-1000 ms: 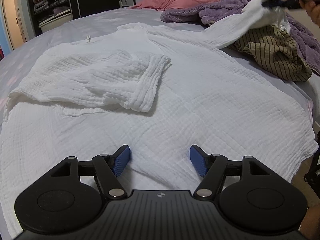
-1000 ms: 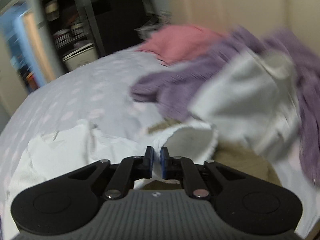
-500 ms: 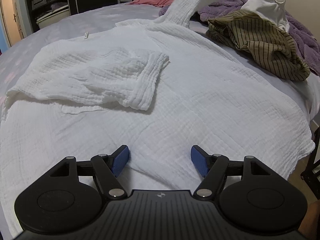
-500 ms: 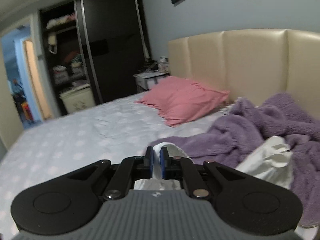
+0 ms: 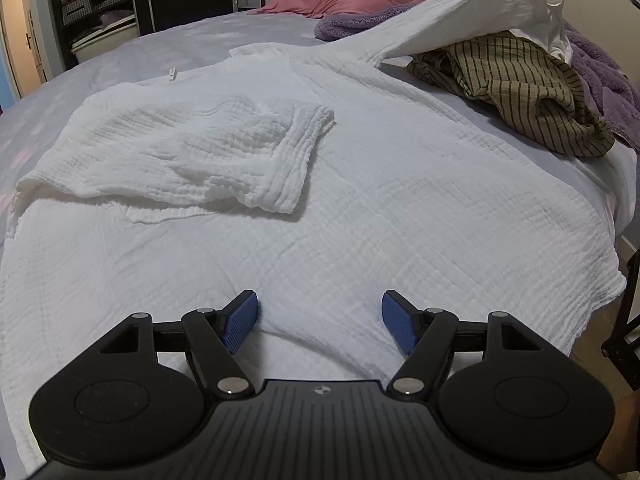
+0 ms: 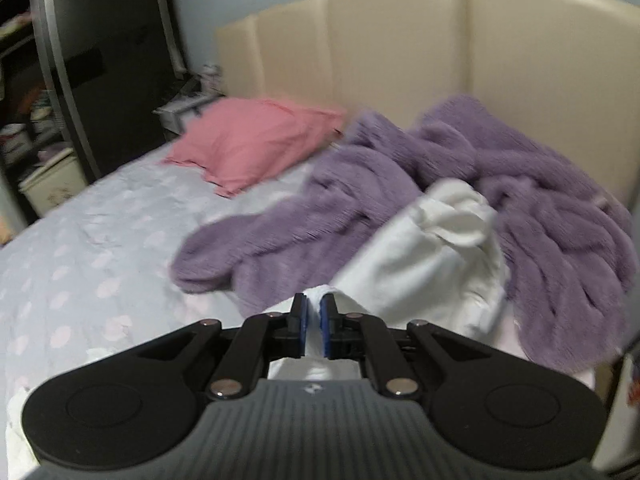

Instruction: Fold clothes

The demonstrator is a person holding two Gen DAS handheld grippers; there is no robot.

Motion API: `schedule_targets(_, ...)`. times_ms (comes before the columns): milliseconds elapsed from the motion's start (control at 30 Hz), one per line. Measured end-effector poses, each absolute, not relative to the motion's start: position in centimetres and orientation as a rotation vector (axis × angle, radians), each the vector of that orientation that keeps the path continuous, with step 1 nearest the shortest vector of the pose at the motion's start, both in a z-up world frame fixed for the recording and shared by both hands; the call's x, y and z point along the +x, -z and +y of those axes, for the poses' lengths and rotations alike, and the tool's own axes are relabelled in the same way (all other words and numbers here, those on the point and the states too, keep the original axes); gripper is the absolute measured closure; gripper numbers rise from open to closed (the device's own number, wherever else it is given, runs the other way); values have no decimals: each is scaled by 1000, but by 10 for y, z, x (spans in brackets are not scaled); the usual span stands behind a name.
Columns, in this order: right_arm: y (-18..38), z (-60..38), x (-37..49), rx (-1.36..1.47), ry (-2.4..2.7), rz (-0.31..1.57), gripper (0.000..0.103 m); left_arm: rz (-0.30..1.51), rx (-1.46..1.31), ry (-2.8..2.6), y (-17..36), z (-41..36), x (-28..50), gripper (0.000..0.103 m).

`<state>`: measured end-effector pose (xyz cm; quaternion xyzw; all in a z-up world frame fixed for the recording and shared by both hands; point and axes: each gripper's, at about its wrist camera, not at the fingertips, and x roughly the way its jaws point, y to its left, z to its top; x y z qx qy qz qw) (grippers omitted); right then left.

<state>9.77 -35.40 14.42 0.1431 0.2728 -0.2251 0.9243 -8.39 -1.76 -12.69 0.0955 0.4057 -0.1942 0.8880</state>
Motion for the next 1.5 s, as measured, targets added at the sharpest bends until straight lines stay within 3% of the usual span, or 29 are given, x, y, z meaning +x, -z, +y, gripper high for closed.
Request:
schedule_targets(400,-148,-160,80,-327,-188,393,94,869,143,439,120,-4,-77,34)
schedule_targets(767,-19,-18,4,-1090,-790,473,93,851,15,354,106,51,-63,36)
schedule_targets(800,-7,-14,0,-1131,-811,496,90,849,3,346,105,56,-61,36)
schedule_targets(867,15,-12,-7,-1195,-823,538,62,845,-22,326,104,65,-59,36)
schedule_targets(1033,18,-37,3,-1025,-851,695,63,828,-79,281,102,82,-53,36)
schedule_targets(1300,-1,-112,63,-413,-498,860,60,656,-158,271,74,98,-41,37)
schedule_targets(1500,13,-138,76,-227,-390,858,60,634,-286,352,65,110,-2,37)
